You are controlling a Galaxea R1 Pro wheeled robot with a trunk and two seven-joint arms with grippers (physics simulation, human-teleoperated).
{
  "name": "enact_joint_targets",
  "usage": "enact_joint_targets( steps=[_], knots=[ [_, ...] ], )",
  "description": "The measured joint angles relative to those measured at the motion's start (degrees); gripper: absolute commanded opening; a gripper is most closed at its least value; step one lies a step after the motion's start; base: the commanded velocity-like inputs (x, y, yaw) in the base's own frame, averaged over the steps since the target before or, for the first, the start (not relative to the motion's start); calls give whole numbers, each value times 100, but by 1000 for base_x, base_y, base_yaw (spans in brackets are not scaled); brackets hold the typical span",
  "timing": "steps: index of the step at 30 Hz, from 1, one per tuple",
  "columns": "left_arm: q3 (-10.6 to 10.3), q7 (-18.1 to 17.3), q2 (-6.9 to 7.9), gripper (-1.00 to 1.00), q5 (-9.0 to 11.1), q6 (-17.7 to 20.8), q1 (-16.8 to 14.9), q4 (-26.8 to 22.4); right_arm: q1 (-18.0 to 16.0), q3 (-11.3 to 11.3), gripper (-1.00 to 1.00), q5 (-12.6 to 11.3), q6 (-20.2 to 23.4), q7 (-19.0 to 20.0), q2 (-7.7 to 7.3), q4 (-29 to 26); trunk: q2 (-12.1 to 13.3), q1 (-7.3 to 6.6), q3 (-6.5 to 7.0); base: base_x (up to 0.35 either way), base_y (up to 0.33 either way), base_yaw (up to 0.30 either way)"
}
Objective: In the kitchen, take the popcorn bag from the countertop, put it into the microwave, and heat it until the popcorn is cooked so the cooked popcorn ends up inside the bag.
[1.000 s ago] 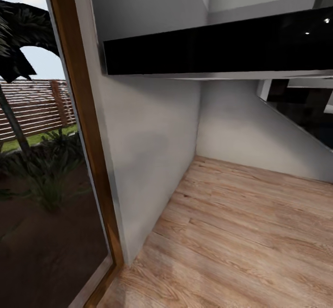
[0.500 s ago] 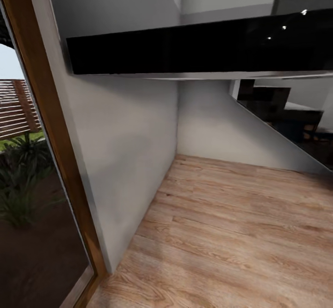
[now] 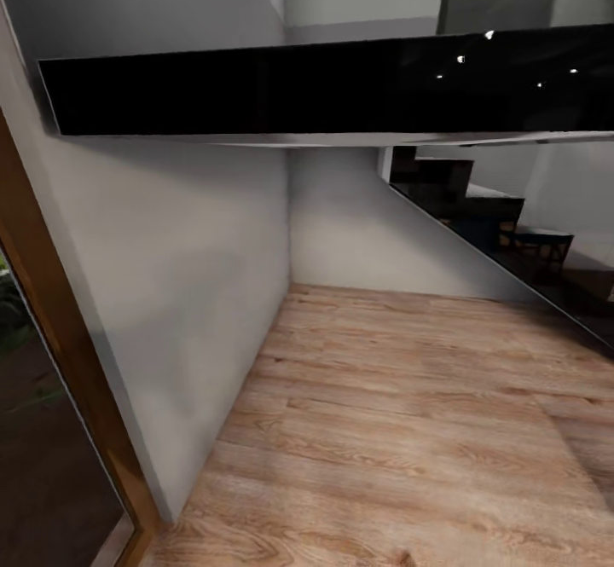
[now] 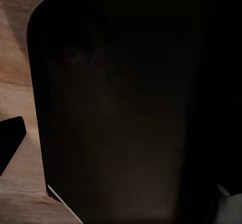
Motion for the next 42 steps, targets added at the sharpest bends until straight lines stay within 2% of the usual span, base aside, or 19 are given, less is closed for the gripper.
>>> enact_joint_targets(
  steps=[37, 42],
  knots=[
    [0, 2, 0, 100, 0, 1, 0, 0, 0, -2, 100, 0, 1, 4, -2, 6, 0, 0, 0, 0, 0, -297],
    [0, 2, 0, 100, 0, 0, 0, 0, 2, 0, 100, -17, 5, 4, -84, 45, 0, 0, 0, 0, 0, -298]
  ],
)
